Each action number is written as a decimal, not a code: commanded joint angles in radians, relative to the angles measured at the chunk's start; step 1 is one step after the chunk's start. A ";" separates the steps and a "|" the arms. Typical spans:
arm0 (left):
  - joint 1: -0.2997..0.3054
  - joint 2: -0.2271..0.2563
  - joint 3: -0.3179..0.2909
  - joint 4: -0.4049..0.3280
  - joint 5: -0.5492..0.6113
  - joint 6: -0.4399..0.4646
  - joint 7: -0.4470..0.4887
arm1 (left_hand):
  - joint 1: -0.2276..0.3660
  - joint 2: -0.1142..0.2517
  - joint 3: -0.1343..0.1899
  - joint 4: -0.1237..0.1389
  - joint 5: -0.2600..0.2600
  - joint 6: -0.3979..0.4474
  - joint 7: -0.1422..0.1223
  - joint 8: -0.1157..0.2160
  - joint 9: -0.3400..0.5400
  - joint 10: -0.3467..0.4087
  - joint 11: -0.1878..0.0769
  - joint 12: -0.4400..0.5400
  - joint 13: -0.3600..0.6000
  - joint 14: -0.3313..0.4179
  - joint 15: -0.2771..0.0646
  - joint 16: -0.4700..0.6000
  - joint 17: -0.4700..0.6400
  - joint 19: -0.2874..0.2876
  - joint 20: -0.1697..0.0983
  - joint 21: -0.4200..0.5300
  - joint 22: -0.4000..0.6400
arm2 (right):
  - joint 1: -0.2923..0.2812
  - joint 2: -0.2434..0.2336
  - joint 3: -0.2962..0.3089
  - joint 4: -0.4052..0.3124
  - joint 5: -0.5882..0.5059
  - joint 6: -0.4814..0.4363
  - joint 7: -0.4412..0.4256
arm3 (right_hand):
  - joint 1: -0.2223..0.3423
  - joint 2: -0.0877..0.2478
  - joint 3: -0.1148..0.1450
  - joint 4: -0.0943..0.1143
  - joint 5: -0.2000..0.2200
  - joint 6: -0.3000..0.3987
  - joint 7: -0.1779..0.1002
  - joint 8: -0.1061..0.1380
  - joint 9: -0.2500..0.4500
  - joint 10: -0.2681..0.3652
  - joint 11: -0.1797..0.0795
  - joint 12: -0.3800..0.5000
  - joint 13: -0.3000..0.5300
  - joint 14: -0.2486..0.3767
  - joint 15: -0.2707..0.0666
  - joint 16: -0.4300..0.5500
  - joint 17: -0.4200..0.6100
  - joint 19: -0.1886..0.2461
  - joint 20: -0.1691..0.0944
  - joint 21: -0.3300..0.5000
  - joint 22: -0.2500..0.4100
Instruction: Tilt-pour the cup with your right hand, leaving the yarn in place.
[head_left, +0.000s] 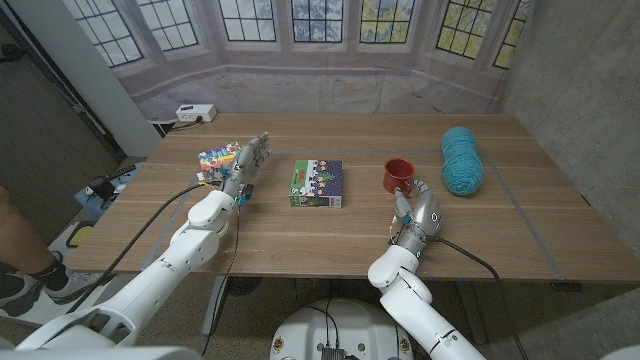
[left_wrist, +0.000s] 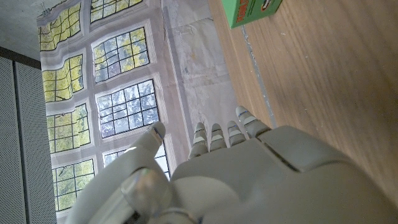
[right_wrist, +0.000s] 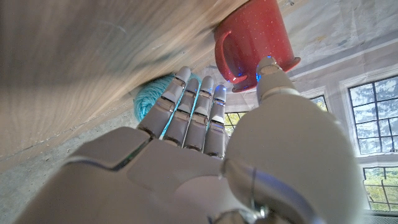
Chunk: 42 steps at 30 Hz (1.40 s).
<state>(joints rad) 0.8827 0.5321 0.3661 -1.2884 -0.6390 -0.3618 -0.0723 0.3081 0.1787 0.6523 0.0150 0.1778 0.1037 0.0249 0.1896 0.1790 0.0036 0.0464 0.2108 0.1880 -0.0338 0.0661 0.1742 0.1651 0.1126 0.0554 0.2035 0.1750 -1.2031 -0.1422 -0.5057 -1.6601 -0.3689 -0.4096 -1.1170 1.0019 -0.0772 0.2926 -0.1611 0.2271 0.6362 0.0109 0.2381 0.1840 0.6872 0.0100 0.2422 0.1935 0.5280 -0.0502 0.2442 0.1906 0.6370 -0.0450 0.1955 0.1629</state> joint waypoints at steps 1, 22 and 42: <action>0.014 0.006 0.001 -0.025 0.006 0.007 0.011 | 0.015 -0.001 0.000 -0.008 0.007 0.011 0.004 0.000 0.003 0.006 -0.001 0.003 0.004 0.006 0.002 0.005 0.002 0.008 0.000 -0.002 0.001 | -0.001 0.000 0.011 0.019 -0.005 0.013 0.000 | 0.014 0.005 0.006 0.003 0.006 0.023 -0.003 0.009 0.004 0.029 -0.003 0.014 0.007 0.026 -0.052 0.009 0.006 0.006 -0.006 -0.002 0.004; 0.030 0.006 -0.001 -0.040 0.000 0.007 0.017 | 0.018 -0.001 -0.003 -0.012 0.007 0.014 -0.002 -0.001 0.004 0.009 0.000 0.003 0.005 0.009 0.002 0.005 0.002 0.011 0.000 -0.002 0.001 | 0.016 -0.007 0.012 0.043 -0.004 0.019 0.000 | 0.025 0.019 -0.003 0.009 0.004 0.095 -0.011 0.014 0.007 0.107 -0.024 0.054 0.030 0.080 -0.073 0.022 0.016 0.017 -0.016 -0.003 0.004; 0.031 0.000 0.002 -0.032 -0.004 0.007 0.013 | 0.021 0.000 -0.005 -0.016 0.007 0.019 -0.012 0.000 0.004 0.012 0.003 0.003 0.005 0.011 0.003 0.005 0.002 0.012 0.000 -0.002 0.001 | 0.015 0.006 0.026 0.047 -0.031 0.020 0.000 | 0.048 0.041 -0.010 0.010 -0.001 0.170 -0.030 0.019 0.011 0.185 -0.065 0.107 0.058 0.152 -0.106 0.047 0.031 0.051 -0.036 0.004 0.006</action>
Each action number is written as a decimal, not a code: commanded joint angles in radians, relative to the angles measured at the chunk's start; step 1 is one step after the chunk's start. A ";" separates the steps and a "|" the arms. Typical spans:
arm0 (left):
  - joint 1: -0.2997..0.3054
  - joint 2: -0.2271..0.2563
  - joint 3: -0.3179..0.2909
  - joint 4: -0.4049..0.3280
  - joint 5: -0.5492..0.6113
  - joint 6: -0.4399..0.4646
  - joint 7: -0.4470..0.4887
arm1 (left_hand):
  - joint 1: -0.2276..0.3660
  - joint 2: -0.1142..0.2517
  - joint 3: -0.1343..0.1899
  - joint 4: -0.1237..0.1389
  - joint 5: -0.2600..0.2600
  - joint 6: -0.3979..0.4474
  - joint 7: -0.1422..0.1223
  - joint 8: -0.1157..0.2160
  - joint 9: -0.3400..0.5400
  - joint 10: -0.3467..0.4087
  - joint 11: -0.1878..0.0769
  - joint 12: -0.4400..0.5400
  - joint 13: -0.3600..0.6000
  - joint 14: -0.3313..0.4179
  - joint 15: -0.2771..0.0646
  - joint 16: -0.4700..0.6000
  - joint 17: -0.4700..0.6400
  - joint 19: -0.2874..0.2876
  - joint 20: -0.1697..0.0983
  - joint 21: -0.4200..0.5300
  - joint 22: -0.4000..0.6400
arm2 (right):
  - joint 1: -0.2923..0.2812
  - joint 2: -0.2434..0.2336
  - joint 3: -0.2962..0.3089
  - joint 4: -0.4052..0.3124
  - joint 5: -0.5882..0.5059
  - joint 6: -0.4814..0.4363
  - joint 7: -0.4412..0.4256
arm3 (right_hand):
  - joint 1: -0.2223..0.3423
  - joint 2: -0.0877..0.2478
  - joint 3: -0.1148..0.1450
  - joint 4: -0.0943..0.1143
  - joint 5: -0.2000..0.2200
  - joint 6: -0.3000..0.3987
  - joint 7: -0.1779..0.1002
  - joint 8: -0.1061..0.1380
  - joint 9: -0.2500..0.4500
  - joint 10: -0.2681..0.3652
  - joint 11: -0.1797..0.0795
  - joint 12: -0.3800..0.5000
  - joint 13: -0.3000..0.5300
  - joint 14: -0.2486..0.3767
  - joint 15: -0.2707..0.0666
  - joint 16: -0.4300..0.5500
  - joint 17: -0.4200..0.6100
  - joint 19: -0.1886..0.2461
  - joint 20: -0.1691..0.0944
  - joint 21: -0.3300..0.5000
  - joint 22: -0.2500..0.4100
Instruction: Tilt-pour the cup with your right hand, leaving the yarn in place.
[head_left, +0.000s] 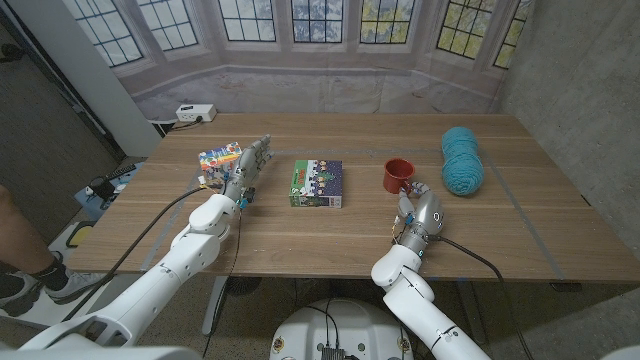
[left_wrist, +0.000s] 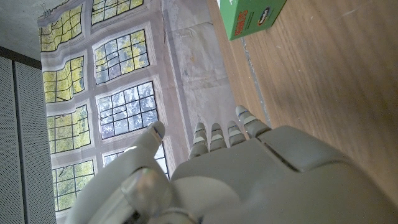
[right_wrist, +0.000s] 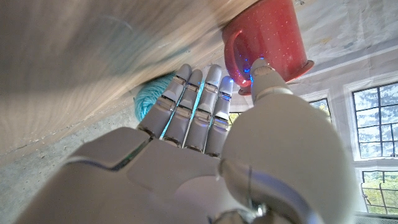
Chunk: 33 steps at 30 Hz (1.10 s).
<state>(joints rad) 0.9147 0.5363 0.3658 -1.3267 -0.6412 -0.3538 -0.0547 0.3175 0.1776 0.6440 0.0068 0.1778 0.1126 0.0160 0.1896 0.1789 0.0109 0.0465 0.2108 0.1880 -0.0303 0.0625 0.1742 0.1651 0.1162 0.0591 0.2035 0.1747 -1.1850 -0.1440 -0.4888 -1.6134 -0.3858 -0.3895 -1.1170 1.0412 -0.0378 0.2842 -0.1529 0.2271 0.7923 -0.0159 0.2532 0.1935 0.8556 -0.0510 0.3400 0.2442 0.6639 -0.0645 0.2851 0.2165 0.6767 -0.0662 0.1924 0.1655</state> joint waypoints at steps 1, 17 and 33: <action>-0.001 -0.005 0.003 0.007 -0.002 -0.001 -0.006 | 0.011 0.001 0.003 -0.008 0.007 0.010 -0.004 0.000 0.004 0.004 0.003 0.003 0.005 0.008 0.007 0.005 0.002 0.008 -0.003 -0.002 0.001 | -0.003 0.007 0.008 -0.001 -0.014 -0.002 0.000 | 0.008 0.002 -0.002 0.002 -0.001 0.015 -0.003 0.004 0.002 0.017 -0.003 0.010 0.008 0.018 -0.093 0.007 0.005 0.012 -0.015 0.008 0.003; 0.007 -0.004 0.002 0.003 -0.005 0.003 -0.002 | 0.013 0.003 0.001 -0.009 0.007 0.014 -0.005 0.001 0.005 0.006 0.002 0.003 0.005 0.008 0.006 0.005 0.003 0.009 -0.003 -0.003 0.001 | 0.004 0.010 0.008 0.011 -0.017 0.001 0.000 | 0.023 0.013 -0.009 0.001 -0.004 0.061 -0.019 0.010 0.005 0.056 -0.024 0.042 0.026 0.055 -0.111 0.025 0.017 0.031 -0.024 0.011 0.004; -0.011 -0.013 0.006 0.032 -0.011 0.003 -0.018 | 0.015 0.003 -0.001 -0.010 0.007 0.018 -0.006 0.001 0.006 0.009 0.001 0.004 0.006 0.009 0.006 0.005 0.003 0.009 -0.002 -0.003 0.001 | 0.026 0.012 0.005 0.033 -0.006 0.004 0.000 | 0.036 0.022 -0.015 0.000 -0.006 0.090 -0.030 0.013 0.008 0.075 -0.028 0.063 0.042 0.074 -0.120 0.037 0.029 0.039 -0.031 0.011 0.005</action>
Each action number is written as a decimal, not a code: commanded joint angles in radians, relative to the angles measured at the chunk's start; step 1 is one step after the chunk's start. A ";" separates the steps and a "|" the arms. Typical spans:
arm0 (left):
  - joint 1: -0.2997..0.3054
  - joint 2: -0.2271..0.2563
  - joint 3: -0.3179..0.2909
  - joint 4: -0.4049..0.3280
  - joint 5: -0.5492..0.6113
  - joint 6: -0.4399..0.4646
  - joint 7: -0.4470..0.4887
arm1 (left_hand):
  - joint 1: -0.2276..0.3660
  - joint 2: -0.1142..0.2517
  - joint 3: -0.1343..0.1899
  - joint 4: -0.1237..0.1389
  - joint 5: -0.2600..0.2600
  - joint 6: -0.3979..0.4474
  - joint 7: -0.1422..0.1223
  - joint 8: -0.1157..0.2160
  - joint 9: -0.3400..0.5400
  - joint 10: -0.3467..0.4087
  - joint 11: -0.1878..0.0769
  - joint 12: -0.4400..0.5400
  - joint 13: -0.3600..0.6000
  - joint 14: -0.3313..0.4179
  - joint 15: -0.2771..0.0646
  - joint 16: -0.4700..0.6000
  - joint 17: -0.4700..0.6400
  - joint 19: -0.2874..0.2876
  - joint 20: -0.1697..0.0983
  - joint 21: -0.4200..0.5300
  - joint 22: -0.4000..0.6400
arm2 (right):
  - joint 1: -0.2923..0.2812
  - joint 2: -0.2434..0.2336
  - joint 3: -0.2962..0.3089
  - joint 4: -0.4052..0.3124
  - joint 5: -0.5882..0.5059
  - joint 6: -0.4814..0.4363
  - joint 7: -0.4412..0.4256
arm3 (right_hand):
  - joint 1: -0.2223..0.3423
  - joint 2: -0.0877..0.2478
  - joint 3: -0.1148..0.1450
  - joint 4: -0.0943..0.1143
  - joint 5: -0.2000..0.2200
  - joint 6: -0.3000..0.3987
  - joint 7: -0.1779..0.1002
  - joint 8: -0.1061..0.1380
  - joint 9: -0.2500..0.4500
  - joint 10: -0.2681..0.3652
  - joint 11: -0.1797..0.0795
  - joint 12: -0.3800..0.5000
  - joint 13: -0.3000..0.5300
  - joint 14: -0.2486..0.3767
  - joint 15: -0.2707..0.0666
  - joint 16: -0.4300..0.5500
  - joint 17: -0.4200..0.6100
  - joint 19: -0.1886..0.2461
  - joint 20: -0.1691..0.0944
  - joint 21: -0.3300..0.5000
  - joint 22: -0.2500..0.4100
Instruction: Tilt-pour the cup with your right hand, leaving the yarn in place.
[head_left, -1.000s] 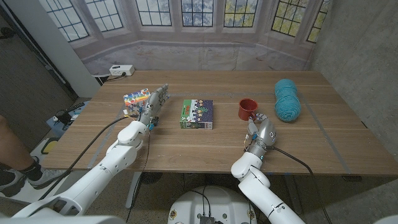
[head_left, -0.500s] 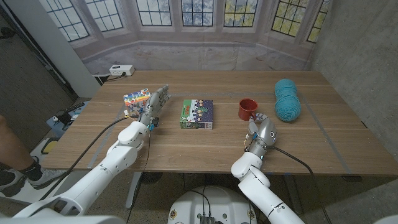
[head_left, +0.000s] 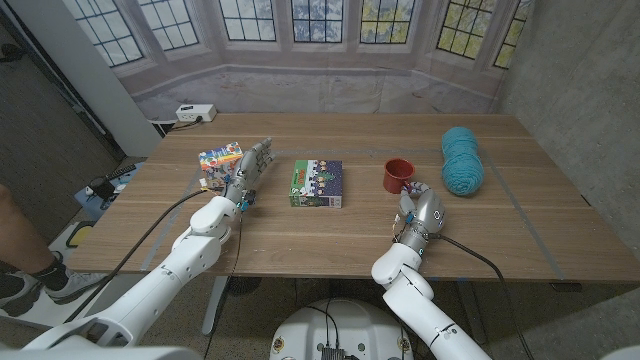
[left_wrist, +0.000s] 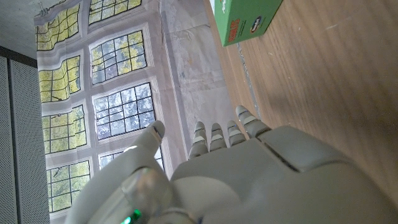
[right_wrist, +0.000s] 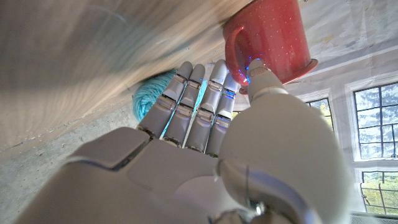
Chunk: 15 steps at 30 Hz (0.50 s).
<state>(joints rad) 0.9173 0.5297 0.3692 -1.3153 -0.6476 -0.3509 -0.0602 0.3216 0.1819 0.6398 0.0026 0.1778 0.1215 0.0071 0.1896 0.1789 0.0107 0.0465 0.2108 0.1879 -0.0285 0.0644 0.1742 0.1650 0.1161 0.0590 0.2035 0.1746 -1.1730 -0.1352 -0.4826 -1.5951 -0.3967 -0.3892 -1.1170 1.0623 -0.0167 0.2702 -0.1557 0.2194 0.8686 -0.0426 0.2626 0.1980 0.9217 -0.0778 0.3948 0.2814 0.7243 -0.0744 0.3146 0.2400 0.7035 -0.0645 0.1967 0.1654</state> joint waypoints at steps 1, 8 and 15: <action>-0.015 -0.007 0.003 0.023 -0.005 0.001 -0.014 | 0.011 -0.001 0.003 -0.006 0.007 0.009 0.003 0.001 0.006 0.009 0.001 0.004 0.006 0.007 0.004 0.005 0.003 0.010 -0.002 -0.003 0.002 | 0.014 0.005 -0.001 0.015 0.004 0.004 0.000 | 0.016 0.002 -0.001 0.002 0.002 0.016 -0.005 0.004 0.003 0.010 -0.003 0.010 0.006 0.015 -0.111 0.008 0.006 0.012 -0.033 0.006 0.005; -0.029 -0.012 0.008 0.039 -0.006 0.004 -0.026 | 0.011 -0.001 0.002 -0.007 0.007 0.010 0.004 0.001 0.006 0.009 0.002 0.003 0.006 0.007 0.004 0.004 0.003 0.011 -0.002 -0.003 0.002 | 0.014 0.008 -0.001 0.008 0.004 -0.007 0.000 | 0.030 0.009 -0.003 0.000 0.001 0.035 -0.001 0.008 0.005 0.026 -0.005 0.024 0.016 0.033 -0.119 0.019 0.014 0.015 -0.035 0.006 0.006; -0.043 -0.022 0.016 0.056 -0.004 0.003 -0.039 | 0.012 -0.001 0.001 -0.007 0.007 0.011 0.003 0.001 0.006 0.011 0.002 0.004 0.006 0.008 0.003 0.005 0.003 0.010 -0.002 -0.003 0.002 | 0.002 0.001 -0.001 -0.012 0.007 -0.017 0.000 | 0.034 0.011 -0.005 0.000 0.000 0.037 0.000 0.006 0.006 0.027 -0.006 0.029 0.021 0.034 -0.119 0.021 0.018 0.016 -0.037 0.006 0.006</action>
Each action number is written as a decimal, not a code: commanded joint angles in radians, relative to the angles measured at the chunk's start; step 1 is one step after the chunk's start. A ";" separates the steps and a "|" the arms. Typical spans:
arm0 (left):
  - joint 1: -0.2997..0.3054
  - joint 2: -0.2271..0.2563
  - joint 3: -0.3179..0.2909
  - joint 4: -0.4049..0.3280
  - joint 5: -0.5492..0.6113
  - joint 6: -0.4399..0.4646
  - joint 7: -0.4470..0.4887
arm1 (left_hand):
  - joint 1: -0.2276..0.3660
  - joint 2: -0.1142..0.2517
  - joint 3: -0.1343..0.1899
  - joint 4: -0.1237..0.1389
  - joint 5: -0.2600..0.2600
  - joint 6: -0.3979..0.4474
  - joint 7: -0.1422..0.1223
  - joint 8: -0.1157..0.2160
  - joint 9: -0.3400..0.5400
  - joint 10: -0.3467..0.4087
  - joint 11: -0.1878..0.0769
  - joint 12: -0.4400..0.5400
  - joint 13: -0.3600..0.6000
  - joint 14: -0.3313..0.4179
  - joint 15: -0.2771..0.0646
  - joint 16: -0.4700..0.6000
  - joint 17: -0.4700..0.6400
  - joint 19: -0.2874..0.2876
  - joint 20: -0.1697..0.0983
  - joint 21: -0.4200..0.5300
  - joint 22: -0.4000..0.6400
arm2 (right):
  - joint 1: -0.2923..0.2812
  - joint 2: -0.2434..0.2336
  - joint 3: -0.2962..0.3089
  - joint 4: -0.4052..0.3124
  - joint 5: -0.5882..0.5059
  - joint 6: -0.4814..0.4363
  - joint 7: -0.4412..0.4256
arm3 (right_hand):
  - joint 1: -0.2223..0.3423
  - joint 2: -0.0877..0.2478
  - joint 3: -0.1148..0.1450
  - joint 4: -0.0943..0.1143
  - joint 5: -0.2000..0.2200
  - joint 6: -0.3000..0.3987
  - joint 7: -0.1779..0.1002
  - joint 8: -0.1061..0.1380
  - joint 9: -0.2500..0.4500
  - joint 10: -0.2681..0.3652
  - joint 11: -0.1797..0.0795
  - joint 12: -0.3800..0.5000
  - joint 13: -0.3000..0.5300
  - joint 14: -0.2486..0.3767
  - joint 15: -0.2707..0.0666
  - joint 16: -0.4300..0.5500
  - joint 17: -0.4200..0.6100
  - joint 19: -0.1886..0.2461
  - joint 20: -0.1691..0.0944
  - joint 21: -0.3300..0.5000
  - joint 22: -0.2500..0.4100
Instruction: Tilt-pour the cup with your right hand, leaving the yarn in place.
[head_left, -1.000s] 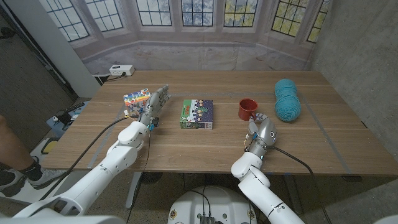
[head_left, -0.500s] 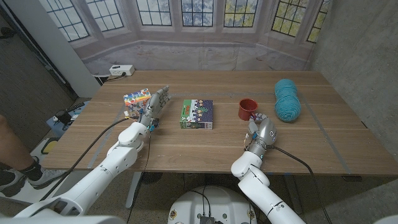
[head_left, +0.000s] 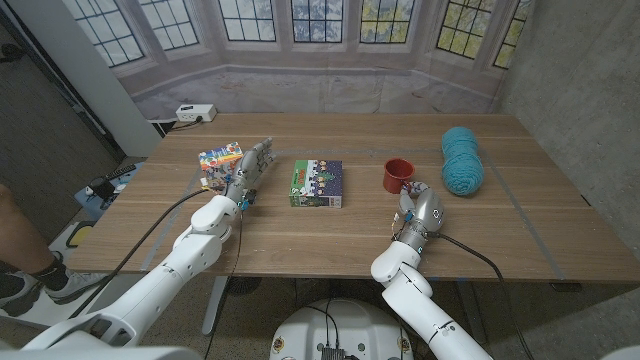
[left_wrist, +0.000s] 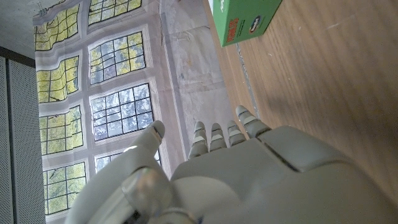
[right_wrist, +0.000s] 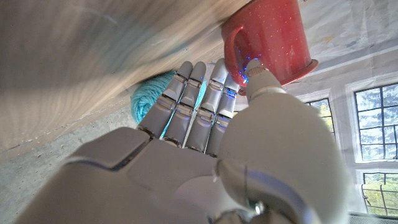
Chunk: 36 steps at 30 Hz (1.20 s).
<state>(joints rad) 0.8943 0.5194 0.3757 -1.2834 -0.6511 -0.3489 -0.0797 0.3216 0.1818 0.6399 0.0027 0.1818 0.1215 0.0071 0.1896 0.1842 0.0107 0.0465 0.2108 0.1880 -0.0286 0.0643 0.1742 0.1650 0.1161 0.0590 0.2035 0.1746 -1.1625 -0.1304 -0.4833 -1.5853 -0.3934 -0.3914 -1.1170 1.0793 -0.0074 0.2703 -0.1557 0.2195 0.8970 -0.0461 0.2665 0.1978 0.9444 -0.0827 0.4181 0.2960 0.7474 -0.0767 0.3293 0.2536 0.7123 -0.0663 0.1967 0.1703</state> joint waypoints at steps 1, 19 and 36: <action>-0.022 -0.012 0.011 0.026 -0.001 0.001 -0.021 | 0.012 -0.001 0.001 -0.007 0.003 0.011 0.003 0.001 0.001 0.011 0.002 0.004 0.006 0.008 0.003 0.005 0.003 0.010 -0.002 -0.003 0.002 | -0.010 -0.004 0.000 -0.023 0.005 -0.016 0.000 | 0.018 0.003 -0.006 0.000 0.000 0.008 0.003 0.002 0.006 0.004 -0.001 0.006 0.007 0.011 -0.118 0.007 0.006 0.008 -0.036 0.006 0.001; 0.013 -0.006 0.003 -0.008 0.000 -0.004 0.009 | 0.014 0.000 -0.001 -0.008 0.003 0.011 0.001 0.000 0.002 0.012 0.001 0.003 0.006 0.009 0.003 0.005 0.003 0.010 -0.001 -0.004 0.002 | -0.005 -0.027 -0.011 -0.026 0.023 -0.016 0.000 | 0.043 0.017 -0.012 -0.001 -0.003 0.058 -0.007 0.014 0.009 0.034 -0.011 0.037 0.029 0.050 -0.130 0.032 0.024 0.020 -0.041 0.009 0.002; 0.018 -0.006 0.002 -0.009 -0.002 -0.004 0.008 | 0.015 0.000 -0.003 -0.008 0.003 0.010 -0.001 -0.001 0.002 0.012 0.003 0.003 0.007 0.010 0.004 0.005 0.003 0.010 0.001 -0.004 0.002 | 0.000 -0.016 -0.006 -0.013 0.014 -0.006 0.000 | 0.063 0.030 -0.014 -0.002 -0.004 0.088 -0.012 0.021 0.012 0.059 -0.021 0.059 0.045 0.075 -0.140 0.042 0.031 0.038 -0.051 0.014 0.003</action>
<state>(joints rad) 0.9120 0.5148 0.3777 -1.2953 -0.6510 -0.3506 -0.0680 0.3214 0.1817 0.6343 -0.0029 0.1818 0.1215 0.0071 0.1896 0.1839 0.0161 0.0410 0.2108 0.1933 -0.0249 0.0606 0.1742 0.1650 0.1161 0.0589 0.1993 0.1745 -1.1644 -0.1547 -0.4947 -1.6065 -0.3690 -0.4028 -1.1170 1.1288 0.0235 0.2606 -0.1571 0.2194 0.9725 -0.0568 0.2780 0.2074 0.9910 -0.1043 0.4706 0.3364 0.8118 -0.0944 0.3633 0.2813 0.7357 -0.0751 0.2041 0.1701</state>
